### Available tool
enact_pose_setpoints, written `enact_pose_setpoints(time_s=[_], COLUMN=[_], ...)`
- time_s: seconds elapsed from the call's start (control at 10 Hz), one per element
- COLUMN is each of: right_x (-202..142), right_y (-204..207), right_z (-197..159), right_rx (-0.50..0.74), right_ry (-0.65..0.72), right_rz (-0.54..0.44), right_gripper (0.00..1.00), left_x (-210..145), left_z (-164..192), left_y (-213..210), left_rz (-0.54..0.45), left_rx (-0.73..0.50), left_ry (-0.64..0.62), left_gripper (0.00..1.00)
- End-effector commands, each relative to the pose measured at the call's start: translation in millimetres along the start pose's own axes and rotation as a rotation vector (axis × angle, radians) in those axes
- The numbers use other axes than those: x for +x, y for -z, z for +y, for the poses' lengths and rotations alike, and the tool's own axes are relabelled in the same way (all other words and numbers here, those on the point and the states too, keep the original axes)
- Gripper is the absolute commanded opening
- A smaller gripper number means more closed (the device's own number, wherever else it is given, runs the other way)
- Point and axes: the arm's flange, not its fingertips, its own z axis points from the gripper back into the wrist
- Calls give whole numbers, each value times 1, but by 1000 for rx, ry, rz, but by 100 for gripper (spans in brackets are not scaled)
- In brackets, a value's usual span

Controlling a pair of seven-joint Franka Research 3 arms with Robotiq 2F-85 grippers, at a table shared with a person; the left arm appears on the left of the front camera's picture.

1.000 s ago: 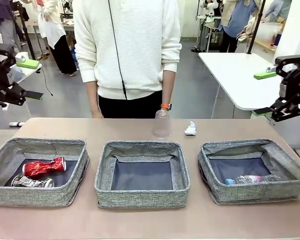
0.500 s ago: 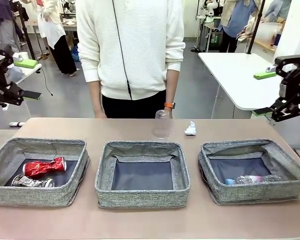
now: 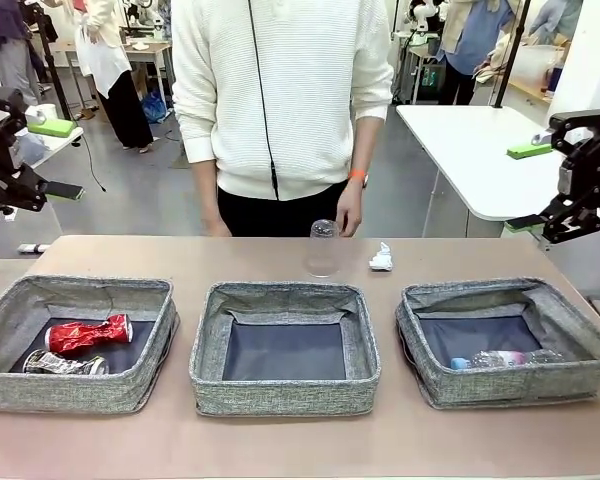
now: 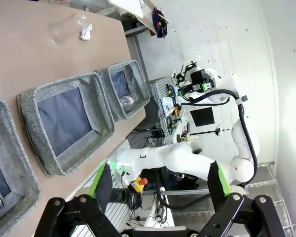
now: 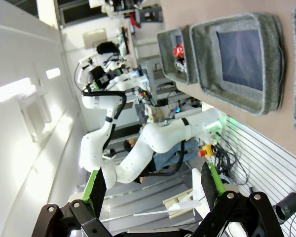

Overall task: Sort the waste into the appropriate baskets.
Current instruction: Pick up the waste item pointed out by the person.

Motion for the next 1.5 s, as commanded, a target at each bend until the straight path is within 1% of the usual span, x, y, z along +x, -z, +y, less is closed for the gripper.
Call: enact_pose_setpoints(time_s=[0.0,0.9,1.0,1.1,1.2,1.3,1.4], right_x=[-1,0,21,51,80,102,111], right_y=[1,0,3,22,41,62,75], right_z=[0,0,7,16,19,24,28], right_rx=[4,0,-295,-699,-1022,-1248,-1223], right_ry=[-9,0,-177,-319,-300,-330,-423], right_rz=[7,0,-101,-118,-153,-168,-213], right_gripper=[100,100,100,100,100,100,100], left_x=[2,2,2,2,2,2,2], left_z=[0,0,0,0,0,0,0], left_y=[0,0,0,0,0,0,0], left_rz=[-1,-1,-1,-1,-1,-1,-1], left_rx=[-17,-17,-17,-17,-17,-17,-17], left_ry=[24,24,24,24,24,24,24], left_gripper=[100,100,100,100,100,100,100])
